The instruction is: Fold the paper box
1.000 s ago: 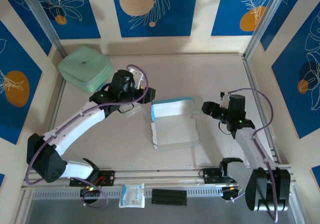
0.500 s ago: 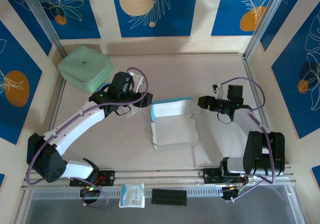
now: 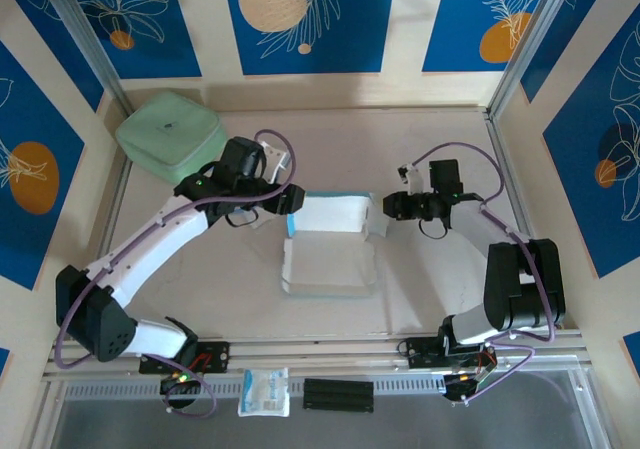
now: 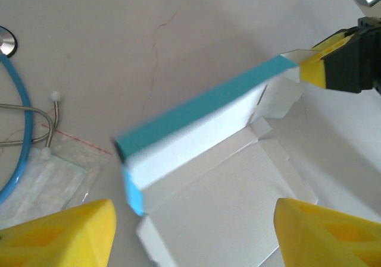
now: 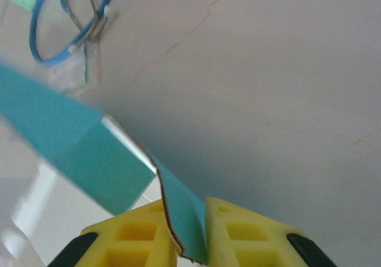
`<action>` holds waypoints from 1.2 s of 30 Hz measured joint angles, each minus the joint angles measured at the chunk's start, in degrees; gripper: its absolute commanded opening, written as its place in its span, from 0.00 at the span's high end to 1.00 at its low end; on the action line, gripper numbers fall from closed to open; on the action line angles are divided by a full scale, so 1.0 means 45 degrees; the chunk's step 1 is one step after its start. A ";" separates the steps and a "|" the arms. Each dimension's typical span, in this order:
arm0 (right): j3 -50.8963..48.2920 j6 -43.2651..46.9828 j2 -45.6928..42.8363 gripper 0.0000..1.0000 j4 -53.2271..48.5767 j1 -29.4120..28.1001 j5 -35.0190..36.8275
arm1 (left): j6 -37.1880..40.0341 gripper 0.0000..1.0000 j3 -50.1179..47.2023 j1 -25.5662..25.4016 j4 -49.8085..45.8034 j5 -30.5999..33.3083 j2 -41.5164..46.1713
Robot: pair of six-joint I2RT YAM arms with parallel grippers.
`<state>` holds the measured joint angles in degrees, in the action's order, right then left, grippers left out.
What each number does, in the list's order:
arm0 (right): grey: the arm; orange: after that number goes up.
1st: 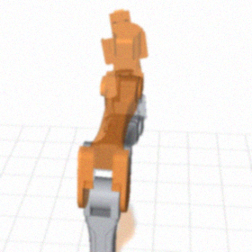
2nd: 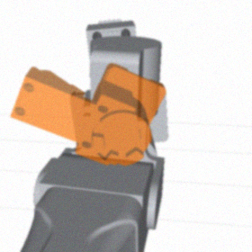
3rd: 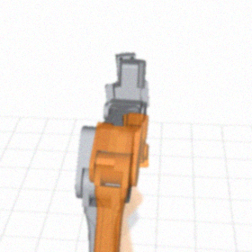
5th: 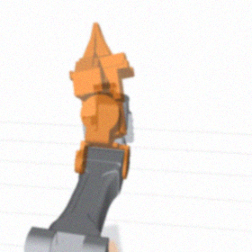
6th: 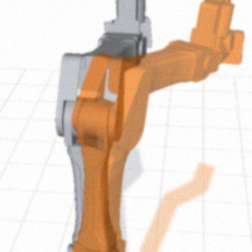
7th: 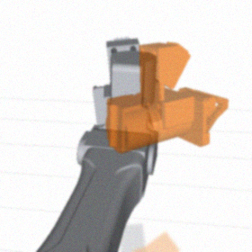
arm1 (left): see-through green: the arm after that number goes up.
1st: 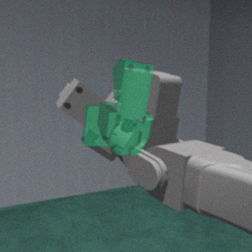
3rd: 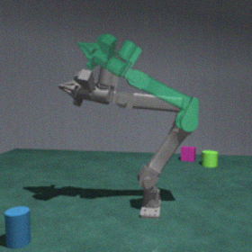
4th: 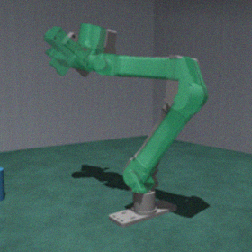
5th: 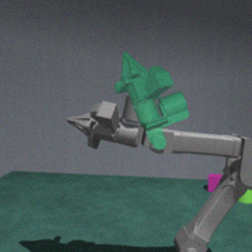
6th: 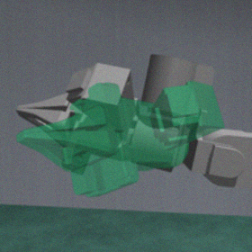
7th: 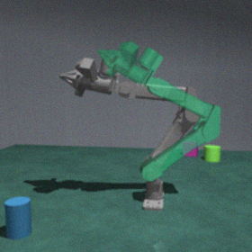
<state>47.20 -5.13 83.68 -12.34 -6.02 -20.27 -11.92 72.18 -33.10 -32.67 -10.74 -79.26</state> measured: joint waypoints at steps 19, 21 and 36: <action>-0.1185 0.5591 -0.1030 1.00 0.3381 -0.3570 0.1642 | 0.8442 0.14 0.1258 -0.0015 -0.1248 -0.2594 -0.0903; -0.1180 0.5999 -0.1025 1.00 0.3541 -0.3589 0.1564 | 0.9073 0.12 0.1379 -0.0034 -0.1350 -0.2963 -0.1214; -0.1059 0.6819 -0.0675 1.00 0.3798 -0.3589 0.1073 | 1.0146 0.18 0.0627 -0.0719 0.0170 -0.0729 -0.3317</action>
<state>42.44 25.56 80.64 4.75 -22.17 -15.44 33.74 75.00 -36.34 -31.90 -14.02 -94.19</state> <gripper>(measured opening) 0.047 0.861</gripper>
